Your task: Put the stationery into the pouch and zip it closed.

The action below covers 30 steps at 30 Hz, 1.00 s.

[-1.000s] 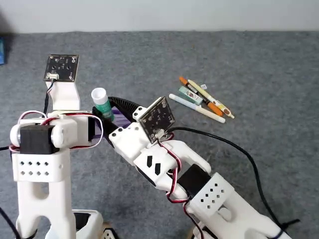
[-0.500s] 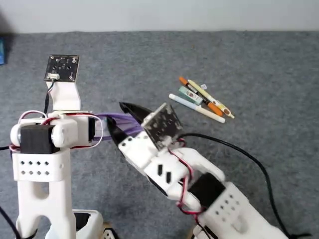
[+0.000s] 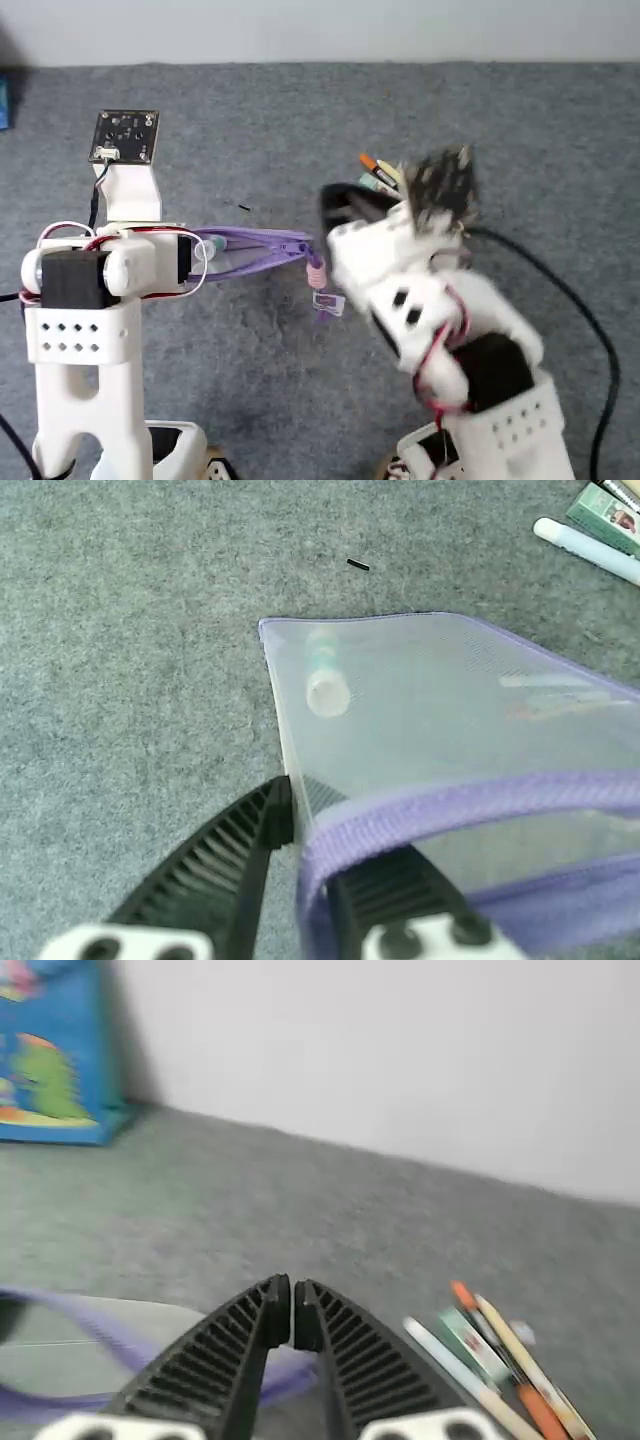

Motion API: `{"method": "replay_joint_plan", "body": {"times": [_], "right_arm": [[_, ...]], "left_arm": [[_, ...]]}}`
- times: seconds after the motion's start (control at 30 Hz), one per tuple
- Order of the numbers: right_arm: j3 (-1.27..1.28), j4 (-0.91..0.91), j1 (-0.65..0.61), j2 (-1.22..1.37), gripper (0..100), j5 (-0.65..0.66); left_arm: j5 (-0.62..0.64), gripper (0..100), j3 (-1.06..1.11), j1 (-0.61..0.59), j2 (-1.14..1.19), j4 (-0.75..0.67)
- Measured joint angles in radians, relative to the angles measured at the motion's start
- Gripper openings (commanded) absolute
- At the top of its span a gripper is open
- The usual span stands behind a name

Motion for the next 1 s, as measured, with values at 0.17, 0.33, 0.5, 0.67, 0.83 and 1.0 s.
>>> {"method": "replay_joint_plan", "body": {"times": [0.17, 0.33, 0.5, 0.67, 0.83, 1.0], "right_arm": [[-0.114, 0.150, 0.143, 0.238, 0.8, 0.048], [-0.219, 0.215, 0.224, 0.506, 0.9, 0.206], [-0.370, 0.238, 0.253, 0.741, 1.1, 0.319], [-0.535, 0.288, 0.250, 0.976, 15.6, 0.405], [-0.690, 0.331, 0.252, 1.200, 23.6, 0.470], [-0.847, 0.334, 0.227, 1.390, 22.2, 0.494]], "left_arm": [[0.000, 1, 0.000, 0.000, 0.000, 0.000], [0.000, 1, 0.000, 0.000, 0.000, 0.000], [0.000, 1, 0.000, 0.000, 0.000, 0.000], [0.000, 1, 0.000, 0.000, 0.000, 0.000], [0.000, 1, 0.000, 0.000, 0.000, 0.000], [0.000, 1, 0.000, 0.000, 0.000, 0.000]]}}
